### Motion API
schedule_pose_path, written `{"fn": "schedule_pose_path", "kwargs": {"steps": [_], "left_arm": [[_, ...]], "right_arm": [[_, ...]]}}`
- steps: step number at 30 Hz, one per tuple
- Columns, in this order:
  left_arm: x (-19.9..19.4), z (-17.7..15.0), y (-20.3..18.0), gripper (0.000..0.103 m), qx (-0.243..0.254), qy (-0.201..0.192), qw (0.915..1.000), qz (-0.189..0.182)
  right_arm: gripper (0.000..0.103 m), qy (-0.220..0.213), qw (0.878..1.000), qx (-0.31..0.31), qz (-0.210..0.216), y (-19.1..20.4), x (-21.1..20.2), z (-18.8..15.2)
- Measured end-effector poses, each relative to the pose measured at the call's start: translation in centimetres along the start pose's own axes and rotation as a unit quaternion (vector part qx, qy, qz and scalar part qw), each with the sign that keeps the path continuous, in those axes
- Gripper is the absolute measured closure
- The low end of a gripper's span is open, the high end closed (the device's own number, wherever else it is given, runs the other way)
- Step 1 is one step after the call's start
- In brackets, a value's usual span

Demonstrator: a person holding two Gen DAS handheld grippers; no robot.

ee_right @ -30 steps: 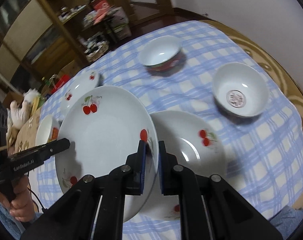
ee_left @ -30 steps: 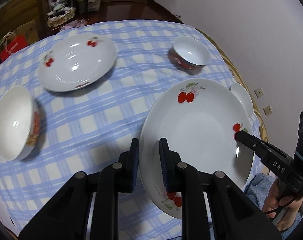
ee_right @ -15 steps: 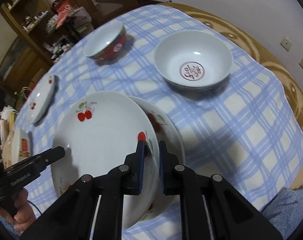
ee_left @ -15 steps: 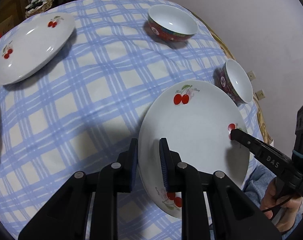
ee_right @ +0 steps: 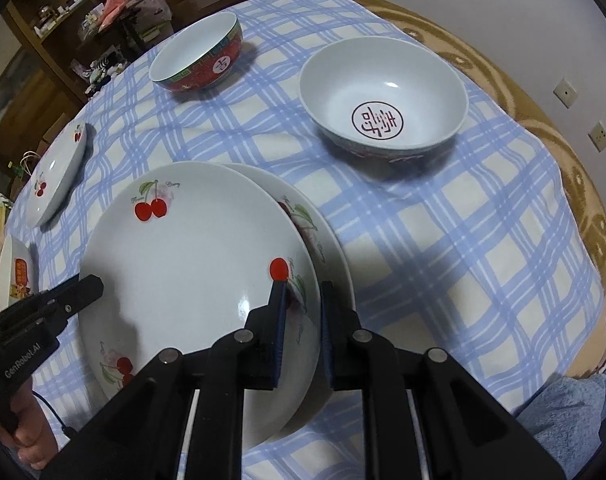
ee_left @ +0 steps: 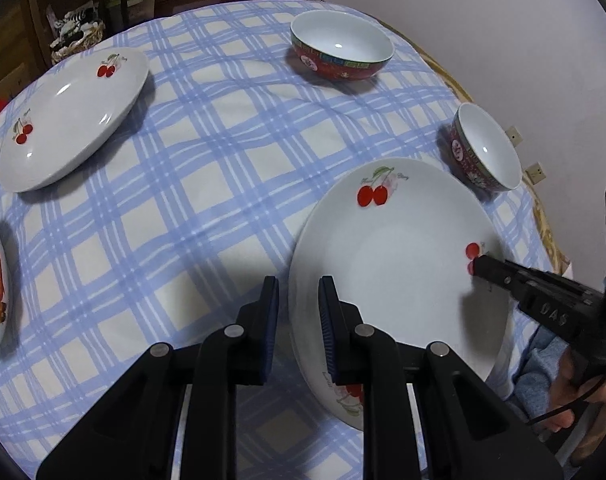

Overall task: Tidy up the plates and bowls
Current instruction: 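Lower the right tool's plate onto another cherry plate while the left tool holds its plate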

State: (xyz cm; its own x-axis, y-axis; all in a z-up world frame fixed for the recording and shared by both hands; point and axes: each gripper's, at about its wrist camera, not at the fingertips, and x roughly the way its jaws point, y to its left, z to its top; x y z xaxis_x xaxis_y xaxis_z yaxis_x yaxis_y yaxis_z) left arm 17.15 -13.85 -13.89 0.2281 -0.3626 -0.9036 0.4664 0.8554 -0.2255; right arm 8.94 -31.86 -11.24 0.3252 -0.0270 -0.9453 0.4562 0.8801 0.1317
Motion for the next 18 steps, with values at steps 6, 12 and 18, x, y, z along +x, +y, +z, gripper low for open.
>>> {"fn": "schedule_pose_path", "kwargs": {"steps": [6, 12, 18], "left_arm": [[0.8, -0.4, -1.0, 0.082, 0.019, 0.004, 0.9997, 0.016], [0.7, -0.7, -1.6, 0.083, 0.027, 0.006, 0.9994, 0.021], [-0.1, -0.7, -1.5, 0.083, 0.025, 0.002, 0.9996, 0.014]], "right_arm": [[0.086, 0.005, 1.0, 0.015, 0.012, -0.4, 0.1, 0.4], [0.086, 0.003, 0.999, 0.034, 0.025, -1.0, 0.2, 0.5], [0.086, -0.02, 1.0, 0.007, -0.006, -0.3, -1.0, 0.7]]}}
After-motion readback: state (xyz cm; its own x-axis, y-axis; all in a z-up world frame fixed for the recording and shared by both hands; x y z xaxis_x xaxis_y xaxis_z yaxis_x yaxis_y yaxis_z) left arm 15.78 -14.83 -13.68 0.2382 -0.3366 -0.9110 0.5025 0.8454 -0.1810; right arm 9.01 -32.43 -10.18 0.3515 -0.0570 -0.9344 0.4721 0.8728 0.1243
